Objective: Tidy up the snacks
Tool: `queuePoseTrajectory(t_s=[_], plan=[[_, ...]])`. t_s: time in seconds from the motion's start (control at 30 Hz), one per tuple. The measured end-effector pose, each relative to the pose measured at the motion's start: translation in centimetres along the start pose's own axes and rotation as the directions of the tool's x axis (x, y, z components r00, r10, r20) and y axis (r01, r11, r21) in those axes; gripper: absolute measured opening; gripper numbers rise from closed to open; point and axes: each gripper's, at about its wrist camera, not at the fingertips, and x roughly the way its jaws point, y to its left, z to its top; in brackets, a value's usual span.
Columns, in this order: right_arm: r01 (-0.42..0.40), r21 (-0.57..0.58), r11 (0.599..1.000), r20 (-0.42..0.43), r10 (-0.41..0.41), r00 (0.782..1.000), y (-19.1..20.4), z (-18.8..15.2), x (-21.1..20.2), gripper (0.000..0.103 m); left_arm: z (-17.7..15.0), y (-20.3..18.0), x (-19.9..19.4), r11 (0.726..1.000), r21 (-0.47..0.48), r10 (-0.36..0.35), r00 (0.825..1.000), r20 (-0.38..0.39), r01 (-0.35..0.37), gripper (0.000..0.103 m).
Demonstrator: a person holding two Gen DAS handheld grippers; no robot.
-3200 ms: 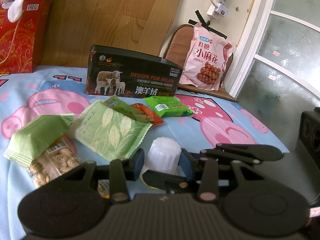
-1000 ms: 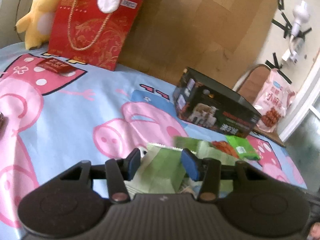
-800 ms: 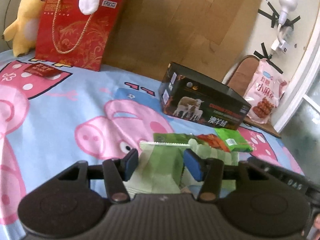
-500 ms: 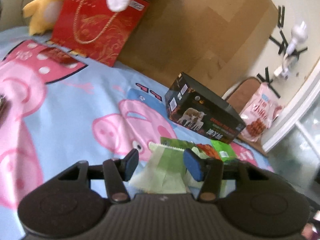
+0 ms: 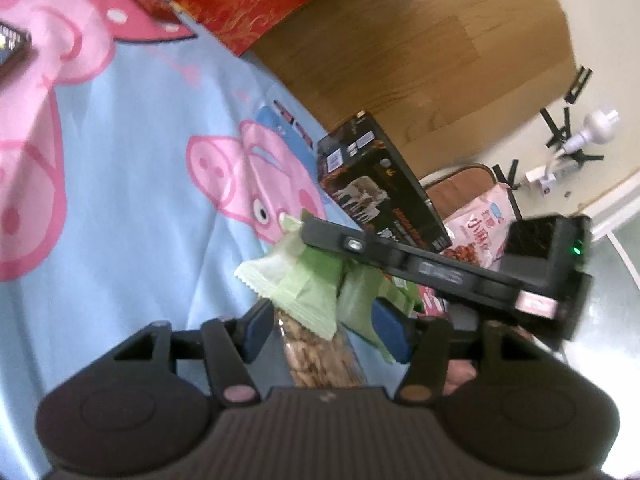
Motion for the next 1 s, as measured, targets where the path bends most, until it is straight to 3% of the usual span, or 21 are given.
queuePoseTrajectory(t_s=[0.27,0.43,0.57,0.73,0.83,1.0], plan=[[-0.126,0.15,0.981,0.118,0.109,0.987,-0.8,-5.4,-4.1,0.035,0.7,0.0,0.9,0.999,0.034,0.025,1.0,0.01,-0.025,0.05],[-0.157,0.128,0.979,0.132,0.14,0.981,0.0,-6.4,-4.8,0.036,2.3,0.2,1.3,0.998,0.043,0.049,0.998,0.03,-0.05,0.05],[-0.033,-0.038,0.999,0.134,0.038,0.99,3.0,-6.6,-4.8,0.044,2.4,0.1,1.4,0.997,0.052,0.053,0.998,0.027,-0.054,0.052],[0.078,-0.181,0.98,0.143,-0.052,0.988,5.0,-7.0,-4.0,0.05,2.4,-0.2,1.5,0.996,0.062,0.06,0.998,0.023,-0.061,0.052],[0.082,-0.172,0.982,0.149,-0.056,0.987,4.4,-7.2,-3.7,0.051,2.1,-0.6,1.8,0.992,0.09,0.084,0.996,0.038,-0.087,0.042],[0.149,-0.173,0.974,0.21,-0.111,0.971,5.1,-7.3,-3.8,0.042,2.1,-1.8,1.2,0.984,0.15,0.084,0.994,0.07,-0.094,0.041]])
